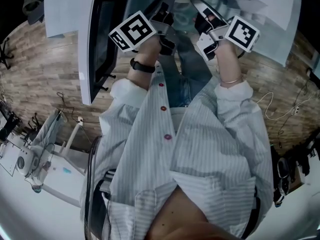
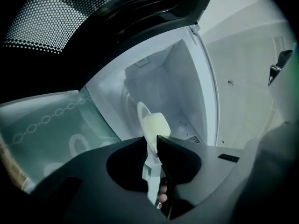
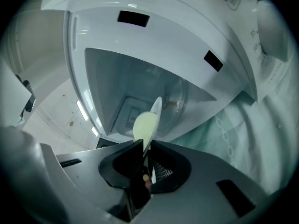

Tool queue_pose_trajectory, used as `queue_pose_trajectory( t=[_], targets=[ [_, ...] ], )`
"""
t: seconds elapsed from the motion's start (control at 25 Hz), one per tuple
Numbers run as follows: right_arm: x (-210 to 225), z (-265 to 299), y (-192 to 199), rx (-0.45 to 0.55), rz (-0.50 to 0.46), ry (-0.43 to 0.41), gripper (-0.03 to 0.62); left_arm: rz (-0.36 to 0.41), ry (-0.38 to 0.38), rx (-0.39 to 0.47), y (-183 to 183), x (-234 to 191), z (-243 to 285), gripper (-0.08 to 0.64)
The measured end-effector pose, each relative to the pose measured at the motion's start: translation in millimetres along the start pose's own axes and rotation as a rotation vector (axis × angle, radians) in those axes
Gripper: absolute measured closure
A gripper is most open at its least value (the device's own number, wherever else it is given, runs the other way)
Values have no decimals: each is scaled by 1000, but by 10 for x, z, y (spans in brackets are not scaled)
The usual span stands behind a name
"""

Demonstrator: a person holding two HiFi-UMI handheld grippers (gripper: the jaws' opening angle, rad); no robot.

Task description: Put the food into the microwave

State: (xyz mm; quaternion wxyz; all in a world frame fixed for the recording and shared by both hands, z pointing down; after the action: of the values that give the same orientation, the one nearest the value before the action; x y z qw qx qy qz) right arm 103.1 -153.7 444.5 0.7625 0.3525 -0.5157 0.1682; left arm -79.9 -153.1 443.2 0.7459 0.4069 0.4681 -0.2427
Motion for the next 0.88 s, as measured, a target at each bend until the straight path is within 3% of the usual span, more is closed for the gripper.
queue_pose_trajectory(
  t=[0.28,0.44,0.56,0.68,0.88],
  targets=[
    [130,196,-19,-5,-21,-12,532,-5,-13,-11,-32,-193,144,494],
    [222,209,34,17,68,41,532,-6,-21,-14,-33,-253,197,492],
    [258,263,-28,13,4,24,532,2,-23,-16,-44,-282,256,491],
    [284,305,-26,35,47,47,532,16,-23,-16,-81,-297,323,491],
    [291,413,-98,77,29,49,531,64,-22,-23,-170,-291,456,491]
  ],
)
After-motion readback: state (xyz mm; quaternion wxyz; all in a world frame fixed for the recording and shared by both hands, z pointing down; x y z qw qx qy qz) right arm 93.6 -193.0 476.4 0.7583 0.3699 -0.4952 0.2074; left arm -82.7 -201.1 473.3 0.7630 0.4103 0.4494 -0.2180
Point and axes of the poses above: the fingertips, and each gripper's own axes: z forward along the fingers, x to its right, y out of its underside, the point moved 8 cm from there along -z, backward along the fingers, and after that the axes turned 8 degrees about x, right-handed, at the moved point
